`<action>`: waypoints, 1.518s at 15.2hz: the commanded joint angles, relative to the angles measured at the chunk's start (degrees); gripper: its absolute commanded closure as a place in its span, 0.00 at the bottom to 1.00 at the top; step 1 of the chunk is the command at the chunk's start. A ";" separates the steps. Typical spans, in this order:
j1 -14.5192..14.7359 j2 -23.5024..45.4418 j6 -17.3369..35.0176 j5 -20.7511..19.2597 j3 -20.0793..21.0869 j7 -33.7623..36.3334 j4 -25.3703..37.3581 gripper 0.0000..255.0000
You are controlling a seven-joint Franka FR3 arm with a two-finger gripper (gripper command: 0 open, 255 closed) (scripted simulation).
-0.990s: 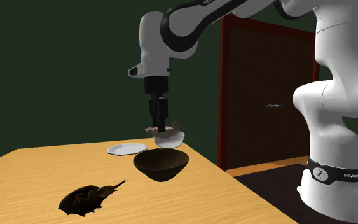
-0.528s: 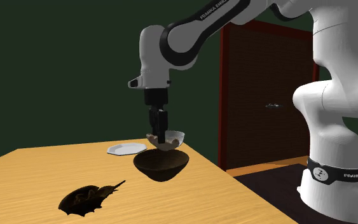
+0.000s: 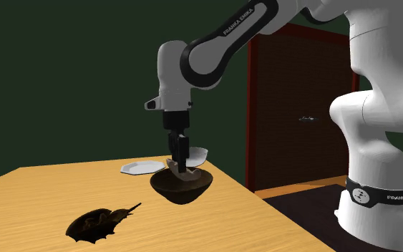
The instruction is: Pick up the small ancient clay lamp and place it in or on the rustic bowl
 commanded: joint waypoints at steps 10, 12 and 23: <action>-0.02 0.07 0.08 0.02 -0.01 -0.04 0.02 0.00; 0.07 -1.03 -1.75 -0.26 -0.03 0.17 0.78 0.00; 0.26 -3.71 -6.92 -0.89 -0.02 0.63 3.31 0.00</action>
